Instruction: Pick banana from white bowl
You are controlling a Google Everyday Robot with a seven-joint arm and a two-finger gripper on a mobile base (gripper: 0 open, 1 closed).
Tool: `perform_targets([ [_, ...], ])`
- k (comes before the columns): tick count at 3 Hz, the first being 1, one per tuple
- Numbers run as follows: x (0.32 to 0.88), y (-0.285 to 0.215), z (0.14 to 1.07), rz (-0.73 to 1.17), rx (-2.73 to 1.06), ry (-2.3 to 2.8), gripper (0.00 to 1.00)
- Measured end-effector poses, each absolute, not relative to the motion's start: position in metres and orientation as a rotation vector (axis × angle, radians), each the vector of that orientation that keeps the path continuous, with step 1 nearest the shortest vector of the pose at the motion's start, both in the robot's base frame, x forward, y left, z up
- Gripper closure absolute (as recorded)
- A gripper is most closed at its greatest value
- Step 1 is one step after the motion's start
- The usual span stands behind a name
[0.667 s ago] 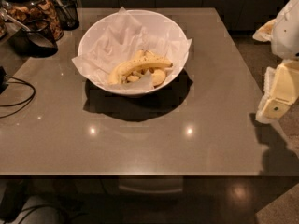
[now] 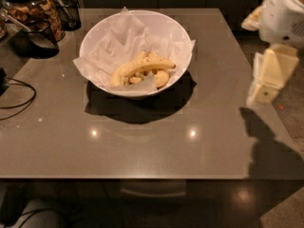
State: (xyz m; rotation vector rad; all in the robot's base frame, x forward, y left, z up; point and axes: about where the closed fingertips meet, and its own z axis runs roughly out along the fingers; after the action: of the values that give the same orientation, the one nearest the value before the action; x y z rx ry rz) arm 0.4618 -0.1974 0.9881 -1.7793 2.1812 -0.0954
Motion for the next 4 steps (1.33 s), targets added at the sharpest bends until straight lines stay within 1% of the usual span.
perform_targets([
  [2, 0.517, -0.166, 0.988, -0.075, -1.909, 2.133, 0.00],
  [3, 0.522, -0.163, 0.990, -0.087, -1.893, 2.112, 0.00],
  [4, 0.535, -0.151, 0.993, -0.028, -1.891, 2.061, 0.00],
])
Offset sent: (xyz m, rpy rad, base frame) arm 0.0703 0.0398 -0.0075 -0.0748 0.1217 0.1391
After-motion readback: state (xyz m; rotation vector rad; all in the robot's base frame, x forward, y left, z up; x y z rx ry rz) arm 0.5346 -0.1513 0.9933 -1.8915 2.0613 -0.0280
